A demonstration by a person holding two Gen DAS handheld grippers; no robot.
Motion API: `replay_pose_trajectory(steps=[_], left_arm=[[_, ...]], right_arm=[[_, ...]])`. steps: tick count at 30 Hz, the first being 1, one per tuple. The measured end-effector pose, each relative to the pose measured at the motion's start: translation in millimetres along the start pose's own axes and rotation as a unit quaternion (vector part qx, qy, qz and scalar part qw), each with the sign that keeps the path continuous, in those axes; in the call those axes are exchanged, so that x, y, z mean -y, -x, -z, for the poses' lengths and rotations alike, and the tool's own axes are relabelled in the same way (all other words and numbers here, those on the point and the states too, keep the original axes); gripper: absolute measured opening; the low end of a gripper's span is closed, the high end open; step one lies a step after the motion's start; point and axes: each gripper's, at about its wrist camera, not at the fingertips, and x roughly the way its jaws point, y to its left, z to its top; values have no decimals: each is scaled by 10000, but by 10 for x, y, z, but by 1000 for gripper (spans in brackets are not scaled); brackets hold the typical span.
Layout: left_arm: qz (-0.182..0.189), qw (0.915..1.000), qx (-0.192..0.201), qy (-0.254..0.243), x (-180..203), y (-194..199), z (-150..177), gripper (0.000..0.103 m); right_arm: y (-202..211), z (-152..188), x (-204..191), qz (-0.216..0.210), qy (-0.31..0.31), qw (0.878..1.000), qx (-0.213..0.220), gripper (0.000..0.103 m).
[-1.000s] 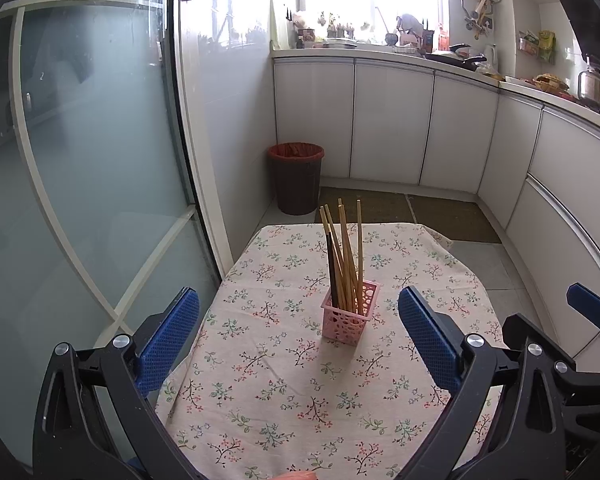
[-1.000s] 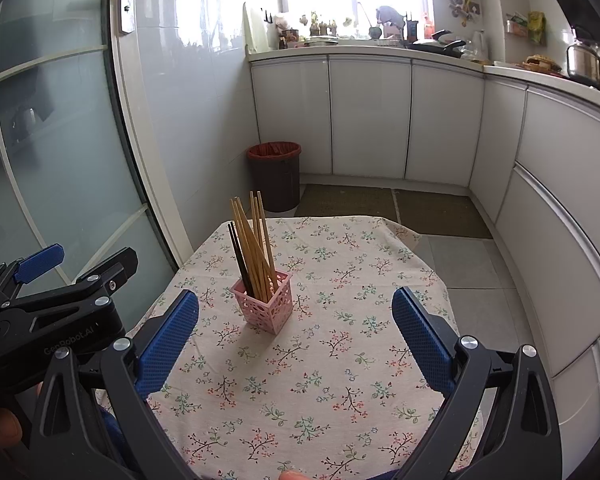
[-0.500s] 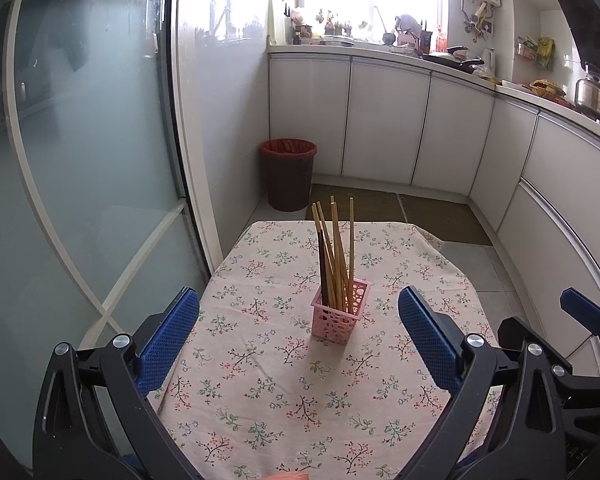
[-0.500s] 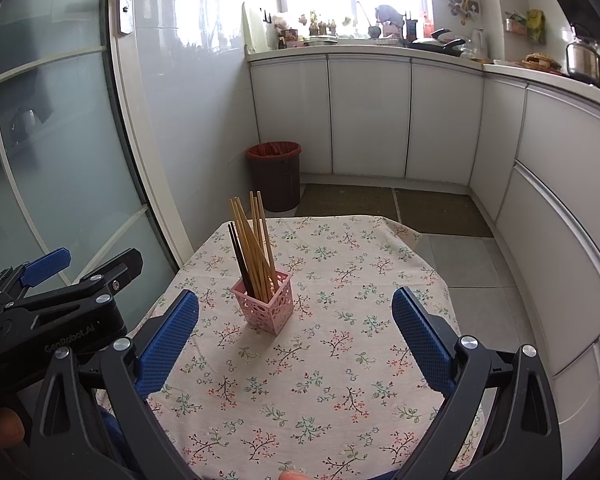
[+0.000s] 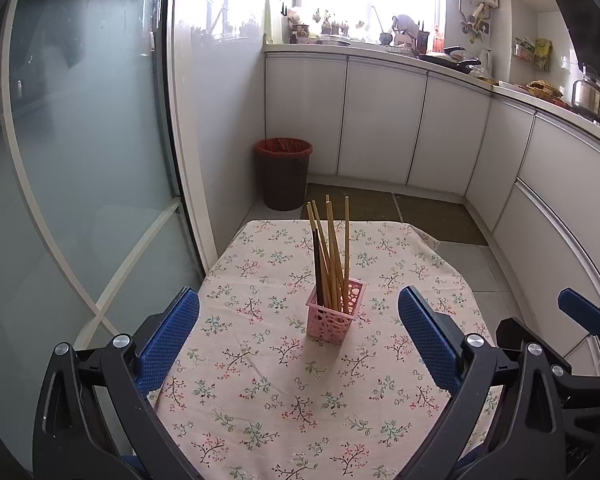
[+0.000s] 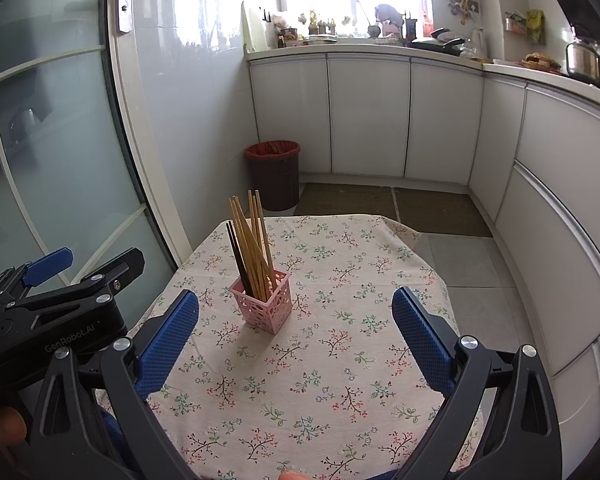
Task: Organize utensils
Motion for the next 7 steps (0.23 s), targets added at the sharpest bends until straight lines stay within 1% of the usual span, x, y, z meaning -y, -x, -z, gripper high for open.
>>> replay_pose_trajectory(steps=[7], left_arm=[[25, 10000, -22, 10, -2, -8, -14, 96]], right_arm=[[-2, 0, 4, 0, -2, 10000, 0, 95]])
